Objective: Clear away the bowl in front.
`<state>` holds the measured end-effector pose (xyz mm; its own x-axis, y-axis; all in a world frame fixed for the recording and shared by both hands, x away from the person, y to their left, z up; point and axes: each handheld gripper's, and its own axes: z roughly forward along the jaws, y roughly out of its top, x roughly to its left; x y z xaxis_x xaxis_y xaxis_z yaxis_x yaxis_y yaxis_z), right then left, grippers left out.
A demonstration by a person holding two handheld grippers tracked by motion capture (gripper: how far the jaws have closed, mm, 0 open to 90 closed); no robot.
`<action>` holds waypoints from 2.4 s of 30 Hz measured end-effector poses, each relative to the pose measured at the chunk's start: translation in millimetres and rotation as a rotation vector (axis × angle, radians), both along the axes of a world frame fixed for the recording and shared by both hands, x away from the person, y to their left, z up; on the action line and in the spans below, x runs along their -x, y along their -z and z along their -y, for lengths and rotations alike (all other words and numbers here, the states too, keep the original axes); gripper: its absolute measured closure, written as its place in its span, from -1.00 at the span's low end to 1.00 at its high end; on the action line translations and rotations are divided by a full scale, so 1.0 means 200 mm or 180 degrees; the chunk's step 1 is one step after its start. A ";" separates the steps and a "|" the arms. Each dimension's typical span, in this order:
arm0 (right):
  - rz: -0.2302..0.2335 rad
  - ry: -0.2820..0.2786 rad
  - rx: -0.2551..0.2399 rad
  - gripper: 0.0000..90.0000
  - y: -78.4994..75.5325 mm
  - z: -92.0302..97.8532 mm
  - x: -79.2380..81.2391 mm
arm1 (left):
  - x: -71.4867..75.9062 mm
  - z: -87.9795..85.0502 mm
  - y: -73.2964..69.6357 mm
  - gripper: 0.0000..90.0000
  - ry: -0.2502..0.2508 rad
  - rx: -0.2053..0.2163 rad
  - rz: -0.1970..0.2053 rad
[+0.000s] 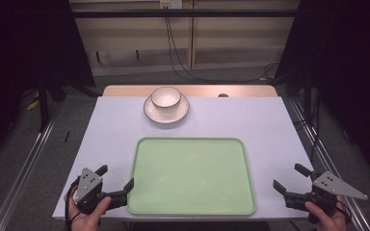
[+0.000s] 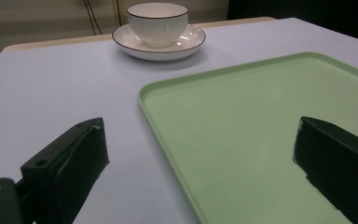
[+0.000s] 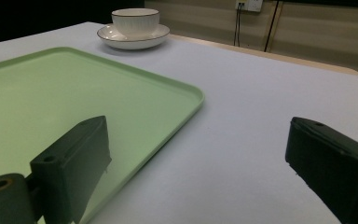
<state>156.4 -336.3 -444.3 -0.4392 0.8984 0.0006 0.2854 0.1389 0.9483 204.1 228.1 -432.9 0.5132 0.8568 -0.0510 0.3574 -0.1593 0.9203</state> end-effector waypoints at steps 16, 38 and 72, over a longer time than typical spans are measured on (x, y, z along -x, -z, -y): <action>0.0012 -0.0063 0.0043 -0.87 0.00 -0.03 -0.02 | -0.01 0.04 -0.02 -0.91 0.0196 -0.0084 -0.0051; -0.0034 -0.0166 0.0025 -0.86 0.01 -0.04 -0.02 | -0.16 0.13 -0.10 -0.91 0.0341 -0.0048 -0.0114; -0.0009 -0.0215 0.0020 -0.84 0.01 -0.05 -0.02 | -0.65 0.26 -0.13 -0.89 0.0376 -0.0254 -0.0253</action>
<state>160.2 -327.3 -446.3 -0.4988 0.8667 -0.0036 0.2777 0.1638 0.9466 333.7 176.2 -407.9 0.6078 0.7936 -0.0297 0.4031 -0.2760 0.8725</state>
